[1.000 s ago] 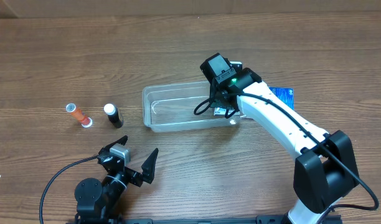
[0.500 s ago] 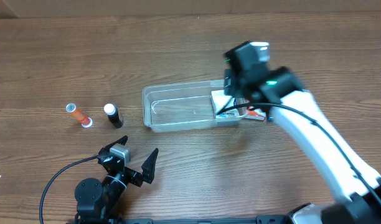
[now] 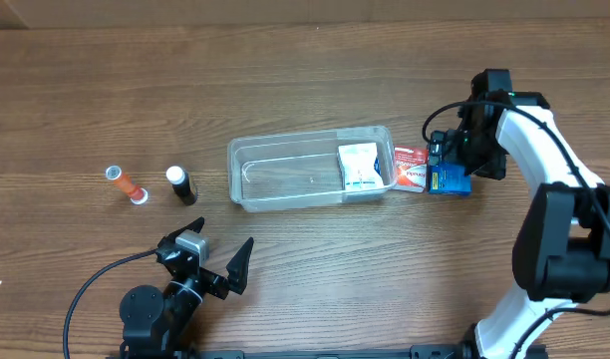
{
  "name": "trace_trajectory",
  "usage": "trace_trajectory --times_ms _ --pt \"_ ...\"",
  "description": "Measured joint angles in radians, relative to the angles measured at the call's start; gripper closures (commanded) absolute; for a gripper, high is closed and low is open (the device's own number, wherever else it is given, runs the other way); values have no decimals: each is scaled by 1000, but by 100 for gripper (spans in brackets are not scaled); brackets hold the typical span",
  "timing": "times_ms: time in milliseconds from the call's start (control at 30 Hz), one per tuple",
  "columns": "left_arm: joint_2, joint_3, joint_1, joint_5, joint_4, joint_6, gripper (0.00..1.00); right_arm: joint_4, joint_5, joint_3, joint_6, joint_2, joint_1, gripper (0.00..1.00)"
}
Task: Pack container
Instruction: 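Move the right gripper back and grasp the blue box, then lower the blue box into the container beside the white box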
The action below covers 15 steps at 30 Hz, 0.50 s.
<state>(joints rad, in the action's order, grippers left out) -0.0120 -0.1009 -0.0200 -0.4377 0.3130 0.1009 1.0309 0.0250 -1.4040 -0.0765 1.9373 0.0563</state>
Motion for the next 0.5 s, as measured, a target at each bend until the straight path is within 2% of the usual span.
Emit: trace_trajectory --times_ms 100,167,233,400,467,500 --pt "0 0 0 0 0 0 0 -19 -10 0 21 54 0 9" --pt "0 0 0 0 0 0 0 -37 -14 0 21 99 0 24" --pt "0 0 0 0 0 0 0 -48 -19 -1 1 111 0 32" --pt "0 0 0 0 0 0 0 50 -56 -15 -55 97 -1 34" --pt "0 0 0 0 0 0 0 109 -65 -15 -75 35 -8 34" --pt "0 0 0 0 0 0 0 143 -67 -18 -80 -57 -24 34"
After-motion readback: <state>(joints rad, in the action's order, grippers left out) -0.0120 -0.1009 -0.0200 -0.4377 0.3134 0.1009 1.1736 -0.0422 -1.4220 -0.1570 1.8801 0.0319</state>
